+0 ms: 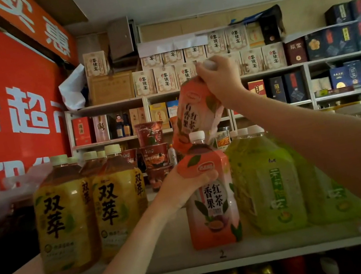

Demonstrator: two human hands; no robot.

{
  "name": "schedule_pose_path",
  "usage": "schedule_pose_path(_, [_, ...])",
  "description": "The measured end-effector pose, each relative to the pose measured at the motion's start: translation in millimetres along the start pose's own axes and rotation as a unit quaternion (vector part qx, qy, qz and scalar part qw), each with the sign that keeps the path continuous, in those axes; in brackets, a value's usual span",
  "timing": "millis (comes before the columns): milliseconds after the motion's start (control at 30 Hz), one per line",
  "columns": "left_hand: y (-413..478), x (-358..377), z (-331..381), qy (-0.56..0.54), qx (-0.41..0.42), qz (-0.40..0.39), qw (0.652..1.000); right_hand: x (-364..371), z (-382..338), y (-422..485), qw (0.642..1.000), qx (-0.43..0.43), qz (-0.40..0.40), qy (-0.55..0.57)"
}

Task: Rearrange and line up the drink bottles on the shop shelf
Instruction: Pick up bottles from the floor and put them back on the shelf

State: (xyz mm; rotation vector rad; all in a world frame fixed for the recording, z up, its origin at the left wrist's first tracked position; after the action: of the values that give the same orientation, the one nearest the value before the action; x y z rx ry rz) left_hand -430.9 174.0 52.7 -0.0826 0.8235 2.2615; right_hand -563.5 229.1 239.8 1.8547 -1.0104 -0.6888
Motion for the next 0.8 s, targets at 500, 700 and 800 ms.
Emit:
schedule_pose_path(500, [1.4,-4.9,-30.7,-0.11,-0.043,0.075,0.99,73.7,47.2,-36.5,0.93,0.022,-0.363,-0.05])
schedule_pose_path(700, [1.3,5.1,-23.5,-0.145,-0.037,0.025,0.988,83.9,56.5,-56.0,0.889,0.048,-0.454,-0.035])
schedule_pose_path(800, [-1.6,9.3,-19.8,-0.15,-0.029,0.011,0.988,86.9,60.5,-64.7,0.867,0.045,-0.483,-0.114])
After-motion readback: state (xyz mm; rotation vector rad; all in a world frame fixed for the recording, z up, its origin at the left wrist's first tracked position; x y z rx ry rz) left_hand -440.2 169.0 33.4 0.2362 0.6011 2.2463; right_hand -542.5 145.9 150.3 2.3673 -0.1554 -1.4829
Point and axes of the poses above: each hand's wrist, its own y-axis towards the middle knuckle, its own x-axis out of the palm, z = x × y, the point moved 6 cm from there along y, towards the middle knuckle, and after that the axes turned 5 degrees about -y, right-handed, at the moved point
